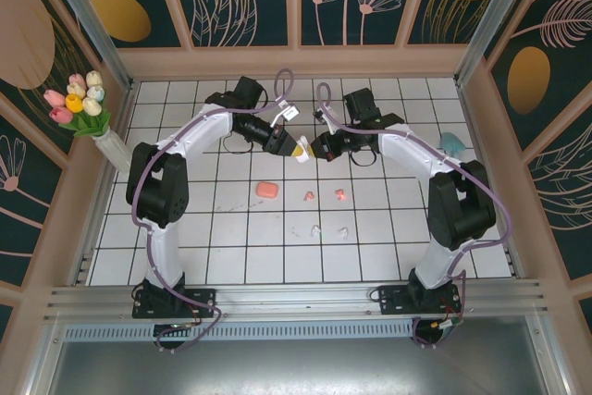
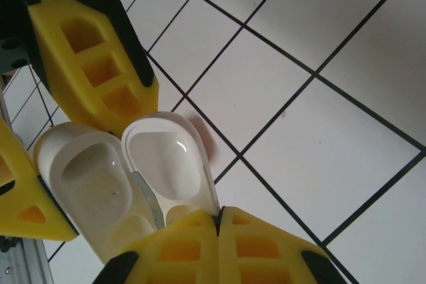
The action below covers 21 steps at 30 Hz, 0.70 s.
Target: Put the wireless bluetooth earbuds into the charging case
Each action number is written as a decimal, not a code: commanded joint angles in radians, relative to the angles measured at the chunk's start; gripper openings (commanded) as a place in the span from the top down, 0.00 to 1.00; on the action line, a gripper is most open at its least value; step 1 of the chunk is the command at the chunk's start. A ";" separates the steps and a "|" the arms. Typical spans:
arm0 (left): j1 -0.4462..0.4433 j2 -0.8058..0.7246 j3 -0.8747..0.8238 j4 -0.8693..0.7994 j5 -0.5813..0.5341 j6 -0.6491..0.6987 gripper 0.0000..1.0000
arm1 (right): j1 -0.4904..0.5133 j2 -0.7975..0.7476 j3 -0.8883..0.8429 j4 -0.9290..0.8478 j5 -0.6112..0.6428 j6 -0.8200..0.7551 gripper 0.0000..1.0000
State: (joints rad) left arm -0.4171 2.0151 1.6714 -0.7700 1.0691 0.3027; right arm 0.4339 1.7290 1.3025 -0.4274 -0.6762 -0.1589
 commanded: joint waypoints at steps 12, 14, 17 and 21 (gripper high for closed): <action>-0.008 -0.165 -0.214 0.354 -0.042 -0.179 1.00 | -0.065 -0.272 -0.126 0.154 0.043 0.238 0.42; -0.007 -0.216 -0.285 0.490 -0.078 -0.251 1.00 | -0.065 -0.332 -0.180 0.167 0.094 0.312 0.41; -0.008 -0.279 -0.379 0.681 -0.141 -0.340 1.00 | -0.063 -0.409 -0.273 0.191 0.197 0.456 0.40; -0.007 -0.345 -0.472 0.868 -0.230 -0.434 1.00 | -0.037 -0.502 -0.389 0.217 0.330 0.606 0.39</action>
State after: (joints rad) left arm -0.4202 1.7252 1.2499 -0.1440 0.9188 -0.0170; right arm 0.3767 1.2633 0.9791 -0.2375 -0.4824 0.2745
